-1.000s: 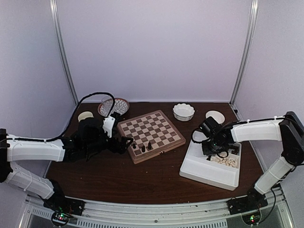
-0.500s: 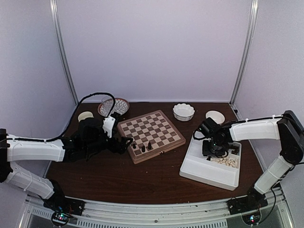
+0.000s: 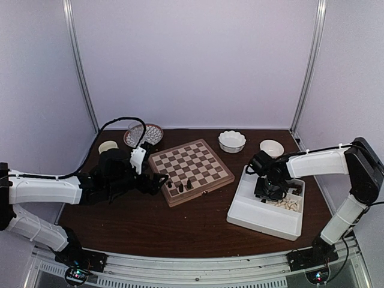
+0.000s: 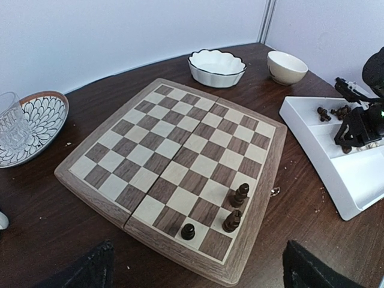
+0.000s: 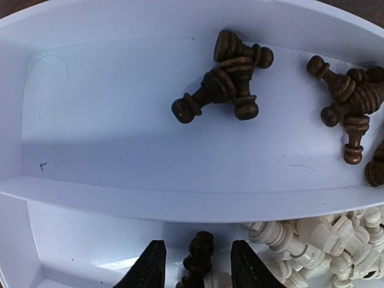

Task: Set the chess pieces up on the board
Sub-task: Pick up the bishop from the storage box.

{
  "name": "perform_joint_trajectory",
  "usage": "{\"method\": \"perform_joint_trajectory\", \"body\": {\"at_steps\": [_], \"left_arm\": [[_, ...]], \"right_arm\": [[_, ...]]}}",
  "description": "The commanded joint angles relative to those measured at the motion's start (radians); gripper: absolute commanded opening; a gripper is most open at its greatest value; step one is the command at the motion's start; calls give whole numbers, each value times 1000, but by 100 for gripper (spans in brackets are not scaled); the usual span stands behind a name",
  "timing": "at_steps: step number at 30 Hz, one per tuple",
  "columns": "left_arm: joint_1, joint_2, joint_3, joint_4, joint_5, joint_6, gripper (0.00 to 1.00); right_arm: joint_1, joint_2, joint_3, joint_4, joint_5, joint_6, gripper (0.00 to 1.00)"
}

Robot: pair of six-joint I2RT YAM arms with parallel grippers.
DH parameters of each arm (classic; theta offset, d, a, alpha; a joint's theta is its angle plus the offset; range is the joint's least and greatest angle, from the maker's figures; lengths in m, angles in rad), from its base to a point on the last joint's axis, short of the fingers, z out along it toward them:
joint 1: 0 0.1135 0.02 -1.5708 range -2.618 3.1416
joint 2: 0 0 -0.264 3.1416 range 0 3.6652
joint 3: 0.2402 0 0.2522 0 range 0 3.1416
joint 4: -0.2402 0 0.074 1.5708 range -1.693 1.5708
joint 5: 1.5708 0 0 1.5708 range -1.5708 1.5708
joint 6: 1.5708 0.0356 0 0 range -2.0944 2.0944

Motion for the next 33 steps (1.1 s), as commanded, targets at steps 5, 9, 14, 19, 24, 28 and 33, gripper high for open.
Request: {"method": "perform_joint_trajectory", "body": {"at_steps": [5, 9, 14, 19, 24, 28, 33], "left_arm": [[-7, -35, -5, 34, 11, 3, 98], [-7, -41, -5, 31, 10, 3, 98], [-7, -37, -2, 27, 10, 5, 98], [-7, -32, 3, 22, 10, 6, 98], [-7, -32, 3, 21, 9, 8, 98], [-7, -31, 4, 22, 11, 11, 98], [-7, -28, 4, 23, 19, 11, 97]], "right_arm": [[-9, 39, -1, 55, -22, 39, 33], [-18, 37, 0, 58, -29, 35, 24], [-23, -8, 4, 51, -18, 15, 14], [-24, -112, 2, 45, 4, -44, 13], [-24, -217, -5, 61, 18, -143, 13], [-24, -270, -30, 127, 10, -242, 14], [-24, -284, -52, 190, -11, -317, 11]]}}
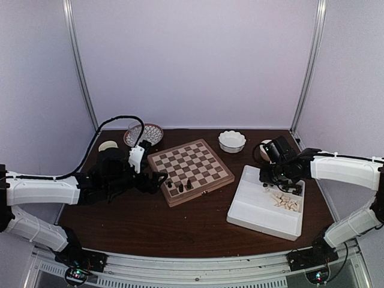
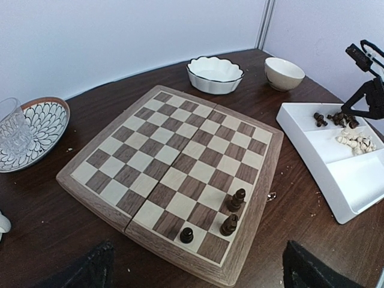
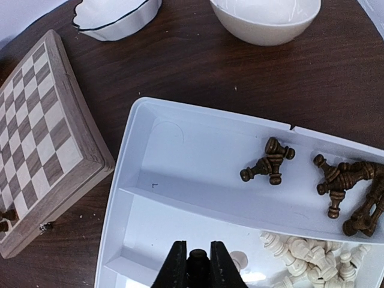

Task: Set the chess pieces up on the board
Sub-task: Pick up the bishop from the storage box, then pass from the right arm to the left

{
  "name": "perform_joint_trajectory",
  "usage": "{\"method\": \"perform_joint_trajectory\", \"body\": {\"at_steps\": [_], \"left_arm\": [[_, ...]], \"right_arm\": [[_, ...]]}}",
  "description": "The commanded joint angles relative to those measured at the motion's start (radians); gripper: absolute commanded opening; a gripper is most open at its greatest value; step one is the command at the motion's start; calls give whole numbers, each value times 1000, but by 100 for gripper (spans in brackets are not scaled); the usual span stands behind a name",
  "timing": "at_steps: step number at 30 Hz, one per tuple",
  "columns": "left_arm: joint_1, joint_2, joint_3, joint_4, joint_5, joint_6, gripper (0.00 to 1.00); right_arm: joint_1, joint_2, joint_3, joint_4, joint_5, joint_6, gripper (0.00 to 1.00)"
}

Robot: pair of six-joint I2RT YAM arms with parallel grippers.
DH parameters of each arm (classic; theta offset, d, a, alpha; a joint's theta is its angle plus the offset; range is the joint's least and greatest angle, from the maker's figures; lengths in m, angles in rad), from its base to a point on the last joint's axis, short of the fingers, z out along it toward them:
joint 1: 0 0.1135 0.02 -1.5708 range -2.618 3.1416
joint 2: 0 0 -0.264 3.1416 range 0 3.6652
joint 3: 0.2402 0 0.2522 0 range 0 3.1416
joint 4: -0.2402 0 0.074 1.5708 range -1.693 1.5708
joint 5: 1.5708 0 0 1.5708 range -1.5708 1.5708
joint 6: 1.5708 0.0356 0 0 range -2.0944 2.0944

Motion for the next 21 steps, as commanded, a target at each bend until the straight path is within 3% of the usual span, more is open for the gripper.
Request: {"method": "perform_joint_trajectory", "body": {"at_steps": [1, 13, 21], "left_arm": [[-6, -4, 4, 25, 21, 10, 98], [-8, 2, 6, 30, 50, -6, 97], [-9, 0, 6, 30, 54, -7, 97]], "right_arm": [[-7, -15, -30, 72, -3, -98, 11], [-56, 95, -61, 65, -15, -51, 6], [-57, 140, -12, -149, 299, 86, 5]]}}
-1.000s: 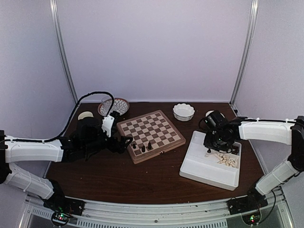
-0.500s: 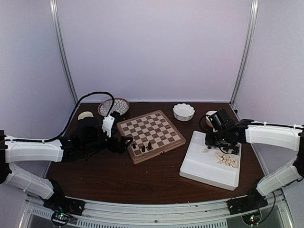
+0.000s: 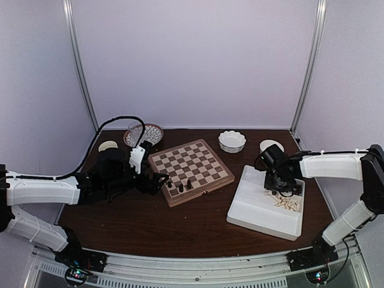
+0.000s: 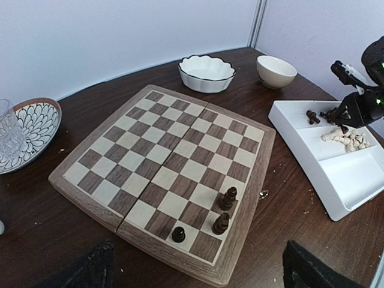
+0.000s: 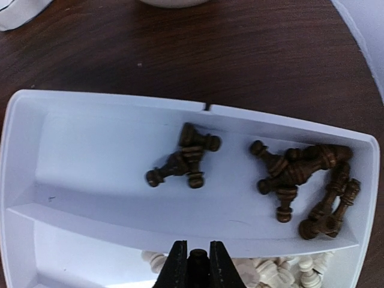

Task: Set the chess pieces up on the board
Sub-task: Pass from the right arm to the left

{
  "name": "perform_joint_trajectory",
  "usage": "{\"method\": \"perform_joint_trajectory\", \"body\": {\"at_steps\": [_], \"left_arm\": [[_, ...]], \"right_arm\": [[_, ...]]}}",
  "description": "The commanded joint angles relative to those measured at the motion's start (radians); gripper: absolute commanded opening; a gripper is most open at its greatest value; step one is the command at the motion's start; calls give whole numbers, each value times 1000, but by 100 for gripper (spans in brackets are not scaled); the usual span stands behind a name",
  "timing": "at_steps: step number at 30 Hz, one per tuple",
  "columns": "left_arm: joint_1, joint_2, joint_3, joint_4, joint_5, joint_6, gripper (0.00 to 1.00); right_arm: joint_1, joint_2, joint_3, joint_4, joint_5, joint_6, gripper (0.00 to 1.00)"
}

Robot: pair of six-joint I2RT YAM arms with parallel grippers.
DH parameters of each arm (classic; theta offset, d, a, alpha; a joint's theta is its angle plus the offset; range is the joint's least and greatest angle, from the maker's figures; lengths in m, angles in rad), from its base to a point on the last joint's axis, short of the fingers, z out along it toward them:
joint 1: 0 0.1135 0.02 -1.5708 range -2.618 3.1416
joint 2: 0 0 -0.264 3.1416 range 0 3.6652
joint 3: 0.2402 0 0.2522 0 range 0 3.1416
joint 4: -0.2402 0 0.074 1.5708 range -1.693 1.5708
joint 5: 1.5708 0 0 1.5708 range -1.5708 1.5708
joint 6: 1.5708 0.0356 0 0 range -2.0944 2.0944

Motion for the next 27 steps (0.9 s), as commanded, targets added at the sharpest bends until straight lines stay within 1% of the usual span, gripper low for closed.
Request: {"method": "perform_joint_trajectory", "body": {"at_steps": [1, 5, 8, 19, 27], "left_arm": [[-9, -2, 6, 30, 13, -7, 98], [-9, -9, 5, 25, 10, -2, 98], [-11, -14, 4, 24, 5, 1, 98], [-13, -18, 4, 20, 1, 4, 98], [-14, -22, 4, 21, 13, 1, 97]], "right_arm": [[-7, -4, 4, -97, 187, 88, 5], [-7, -38, -14, -74, 215, 93, 6], [-7, -32, -10, -33, 212, 82, 6], [-7, 119, 49, 73, 121, 60, 5], [-7, 159, 84, 94, 159, 65, 5]]}}
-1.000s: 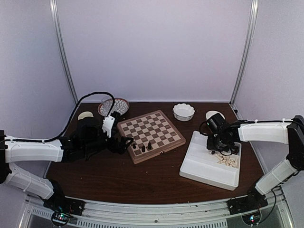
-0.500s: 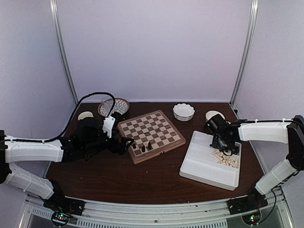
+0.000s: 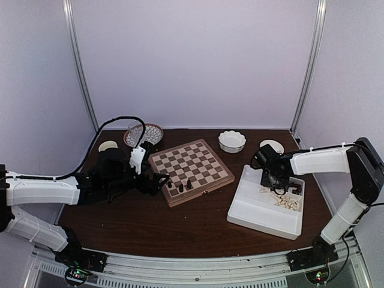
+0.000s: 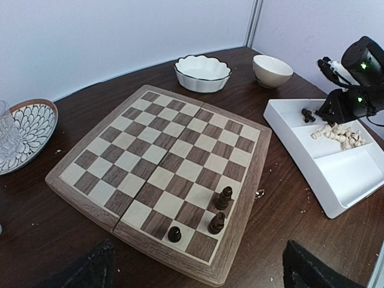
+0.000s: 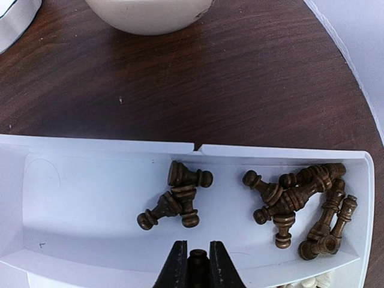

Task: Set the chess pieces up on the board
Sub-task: Pass from the right arm to the left

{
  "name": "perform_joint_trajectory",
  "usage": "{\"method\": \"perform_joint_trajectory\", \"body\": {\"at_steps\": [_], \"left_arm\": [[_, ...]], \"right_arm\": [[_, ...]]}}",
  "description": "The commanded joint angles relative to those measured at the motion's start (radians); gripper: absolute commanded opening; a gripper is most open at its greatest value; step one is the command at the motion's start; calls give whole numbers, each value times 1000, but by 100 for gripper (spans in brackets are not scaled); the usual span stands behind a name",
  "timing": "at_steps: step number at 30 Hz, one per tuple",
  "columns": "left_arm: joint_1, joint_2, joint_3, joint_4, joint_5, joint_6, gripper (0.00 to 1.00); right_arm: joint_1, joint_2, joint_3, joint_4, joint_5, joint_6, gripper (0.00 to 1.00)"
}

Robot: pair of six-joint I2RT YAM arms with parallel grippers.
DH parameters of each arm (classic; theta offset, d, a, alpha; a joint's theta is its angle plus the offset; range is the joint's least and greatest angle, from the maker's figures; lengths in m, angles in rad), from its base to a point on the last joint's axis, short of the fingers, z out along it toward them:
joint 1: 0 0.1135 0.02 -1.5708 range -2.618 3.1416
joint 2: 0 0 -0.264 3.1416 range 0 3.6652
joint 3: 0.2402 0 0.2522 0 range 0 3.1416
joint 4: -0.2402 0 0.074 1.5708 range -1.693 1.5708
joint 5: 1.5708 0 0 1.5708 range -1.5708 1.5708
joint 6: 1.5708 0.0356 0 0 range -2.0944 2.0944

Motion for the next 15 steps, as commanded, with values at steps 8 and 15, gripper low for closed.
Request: {"method": "perform_joint_trajectory", "body": {"at_steps": [8, 15], "left_arm": [[-9, -26, 7, 17, 26, -1, 97], [-10, -21, 9, 16, 28, -1, 97]], "right_arm": [[-5, 115, 152, 1, 92, -20, 5], [-6, 132, 188, -6, 120, -46, 5]]}}
